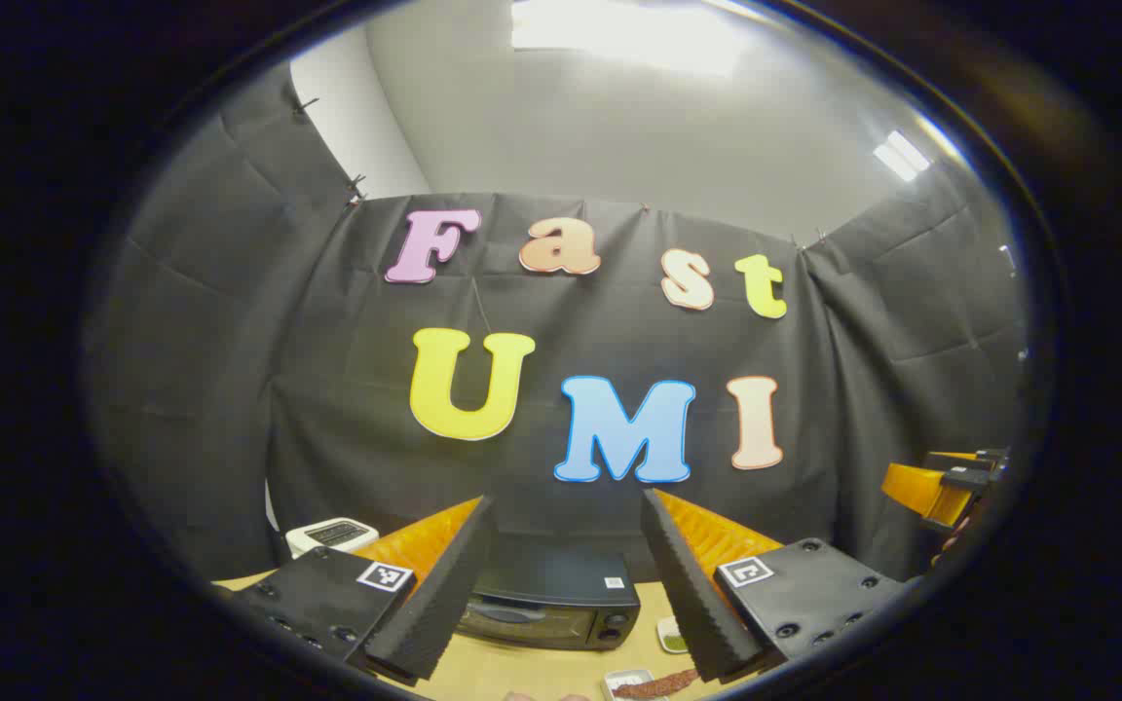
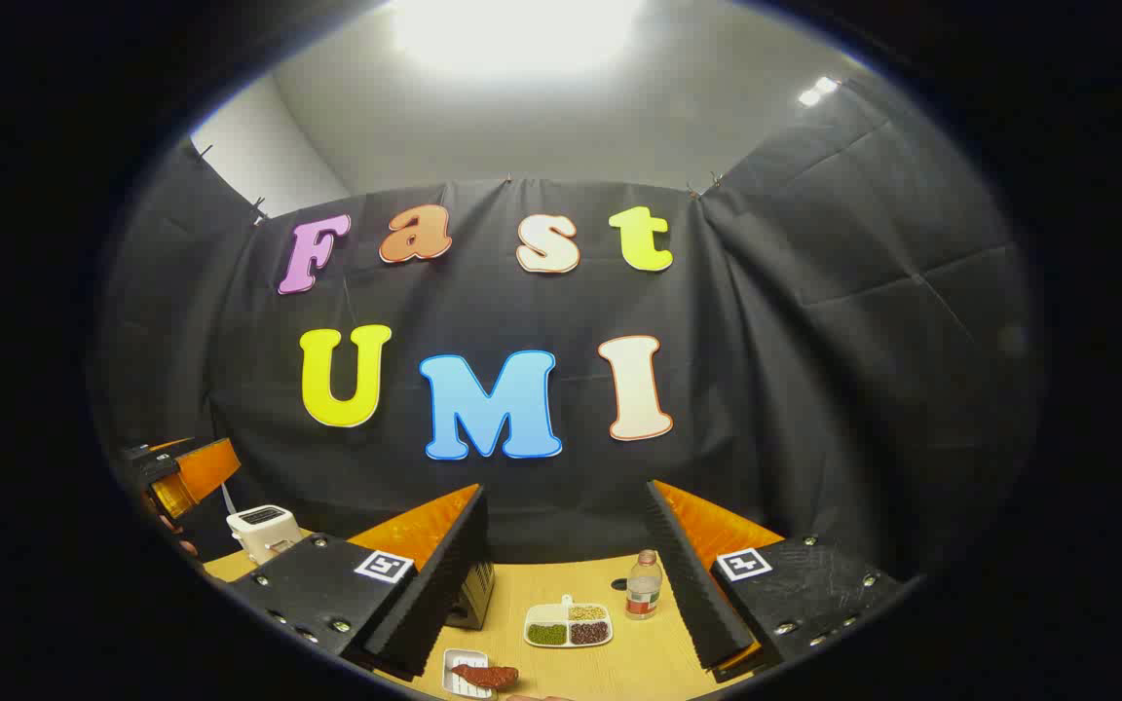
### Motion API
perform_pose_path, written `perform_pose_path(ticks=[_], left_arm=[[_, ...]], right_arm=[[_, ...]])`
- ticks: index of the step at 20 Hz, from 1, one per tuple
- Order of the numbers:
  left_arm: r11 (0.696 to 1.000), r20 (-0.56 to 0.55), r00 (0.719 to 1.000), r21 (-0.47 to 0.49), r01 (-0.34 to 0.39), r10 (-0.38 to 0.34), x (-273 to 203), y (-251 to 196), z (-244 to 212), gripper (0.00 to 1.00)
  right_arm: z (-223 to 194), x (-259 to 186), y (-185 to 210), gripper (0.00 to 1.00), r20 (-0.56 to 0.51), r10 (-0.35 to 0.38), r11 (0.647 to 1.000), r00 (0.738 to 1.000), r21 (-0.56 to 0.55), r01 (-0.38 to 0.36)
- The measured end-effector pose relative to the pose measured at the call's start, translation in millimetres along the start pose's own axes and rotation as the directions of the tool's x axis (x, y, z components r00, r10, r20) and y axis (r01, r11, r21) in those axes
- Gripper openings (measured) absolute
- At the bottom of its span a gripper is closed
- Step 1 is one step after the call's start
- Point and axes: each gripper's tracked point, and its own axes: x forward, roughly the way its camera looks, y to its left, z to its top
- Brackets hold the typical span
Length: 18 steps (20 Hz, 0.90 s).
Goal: Open the electric oven with the left hand, put the food in, and close the electric oven.
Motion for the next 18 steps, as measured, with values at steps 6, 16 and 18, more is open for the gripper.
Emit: perform_pose_path(ticks=[6, 16, 18], left_arm=[[1.000, -0.011, 1.000, 0.014, 0.027, -0.027, 3, 3, -11, 0.98], [0.999, -0.022, 0.999, 0.024, -0.042, 0.043, 0, 9, -13, 1.00], [0.998, -0.026, 0.998, 0.029, -0.054, 0.055, 2, 8, -15, 1.00]], right_arm=[[-11, 8, 5, 0.97, -0.025, -0.004, 1.000, 1.000, -0.005, 0.003], [-17, 29, 17, 0.97, -0.026, 0.067, 0.997, 0.997, 0.032, -0.066], [-20, 32, 19, 0.97, -0.028, 0.081, 0.996, 0.996, 0.025, -0.080]])
